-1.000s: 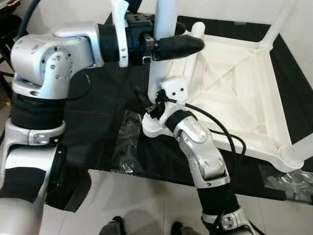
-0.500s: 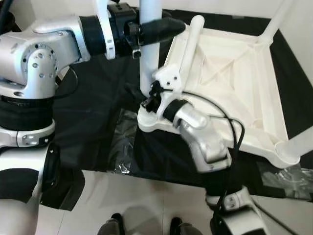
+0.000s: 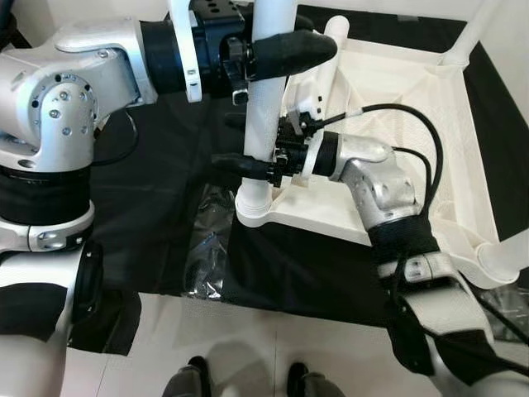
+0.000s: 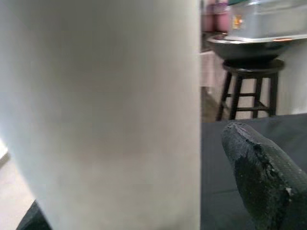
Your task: Building children table
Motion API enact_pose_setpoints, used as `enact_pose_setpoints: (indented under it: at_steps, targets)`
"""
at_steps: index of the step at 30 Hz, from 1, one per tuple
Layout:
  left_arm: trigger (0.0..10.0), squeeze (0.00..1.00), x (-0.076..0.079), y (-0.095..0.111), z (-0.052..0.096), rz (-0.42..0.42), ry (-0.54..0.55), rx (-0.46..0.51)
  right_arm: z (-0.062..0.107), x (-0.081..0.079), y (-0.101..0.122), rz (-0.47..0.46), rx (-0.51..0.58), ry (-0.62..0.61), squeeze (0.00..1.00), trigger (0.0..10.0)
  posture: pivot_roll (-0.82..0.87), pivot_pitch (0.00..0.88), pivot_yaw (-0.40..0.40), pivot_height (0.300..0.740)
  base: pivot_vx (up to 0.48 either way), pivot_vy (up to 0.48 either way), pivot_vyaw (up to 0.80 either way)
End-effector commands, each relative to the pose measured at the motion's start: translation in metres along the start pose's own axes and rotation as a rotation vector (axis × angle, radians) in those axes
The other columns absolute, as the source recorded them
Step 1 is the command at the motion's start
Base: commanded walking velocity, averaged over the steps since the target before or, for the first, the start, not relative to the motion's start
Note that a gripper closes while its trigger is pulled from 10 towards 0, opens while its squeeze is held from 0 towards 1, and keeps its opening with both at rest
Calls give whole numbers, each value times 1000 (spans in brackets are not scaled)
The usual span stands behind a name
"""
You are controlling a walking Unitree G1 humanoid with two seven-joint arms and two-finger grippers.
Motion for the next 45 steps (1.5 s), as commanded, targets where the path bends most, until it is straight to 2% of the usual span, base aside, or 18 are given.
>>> enact_pose_setpoints:
  at_steps: [1,3,7,15,16,17,18,19,23,24,27,28,29,31,37,41,44,45]
  targets:
    - [0,0,23,-4,-12,34,-130,-16,-12,-7,4,11,11,61,0,10000,114,288,-42,740,0,0,0]
    - [0,0,25,2,-13,31,-130,-15,-14,-9,1,-1,4,111,0,0,118,287,-44,740,0,0,0]
    - [0,0,24,1,-12,31,-129,-17,-12,-11,-1,-10,8,186,0,0,116,289,-44,740,0,0,0]
    - [0,0,19,-9,-14,29,-132,-18,-6,-9,-7,-15,14,167,0,0,108,283,-42,740,0,0,0]
    - [1137,0,16,-10,-14,21,-117,-13,-4,-8,-8,-13,15,157,0,0,108,282,-41,740,0,0,0]
    - [8784,1000,13,-11,-13,15,-100,-11,-3,-8,-8,-10,15,149,0,0,108,281,-39,740,0,0,0]
    - [8784,1000,13,-11,-13,15,-100,-11,-3,-8,-8,-10,15,149,0,0,108,281,-39,740,0,0,0]
    - [10000,1000,11,-15,-12,20,-98,-18,0,-5,-11,-2,6,116,0,0,108,276,-36,740,0,0,0]
    - [10000,1000,5,-20,-10,51,-79,-18,5,0,-23,-2,-33,44,0,0,111,276,-38,740,0,0,0]
    - [10000,0,2,-21,-8,53,-74,-19,6,-5,-36,-55,-75,-1,0,0,115,278,-43,740,0,0,0]
    - [10000,0,-1,-22,-7,55,-68,-21,4,-6,-62,-109,-164,-164,0,0,124,284,-53,740,0,0,0]
    - [10000,0,-4,-22,-6,57,-60,-27,17,-4,-95,-131,-298,-552,0,0,134,289,-56,740,0,0,0]
    - [10000,0,-4,-22,-6,57,-60,-27,17,-4,-95,-131,-298,-552,0,0,134,289,-56,740,0,0,0]
    - [10000,0,-8,-23,-8,67,-49,-31,17,-24,-93,-178,-254,-753,0,0,142,297,-47,740,0,0,0]
    - [10000,0,-6,-25,-18,67,-54,-38,6,-27,-85,-195,-195,-808,0,0,132,280,-40,740,0,0,0]
    - [10000,0,-6,-20,-38,57,-53,-31,-5,-9,-82,-185,-161,-834,0,0,132,267,-41,740,0,0,0]
    - [10000,0,-2,-17,-30,58,-70,-27,-2,-3,-77,-181,-170,-868,0,0,135,259,-46,740,0,0,0]
    - [10000,0,6,-16,-16,61,-117,-30,0,-5,-74,-180,-183,-899,0,0,137,259,-47,740,0,0,0]
Point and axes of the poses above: a point about 5 cm out from each wrist's last joint towards the gripper, its own z axis pointing back from the gripper into the wrist, its own y axis along the axis of the wrist's last joint, x = y × z, the point moved 6 cm from there along -z, pointing out of the wrist towards the gripper, and after that the axes turned 3 degrees about z, right-handed, at the moved point
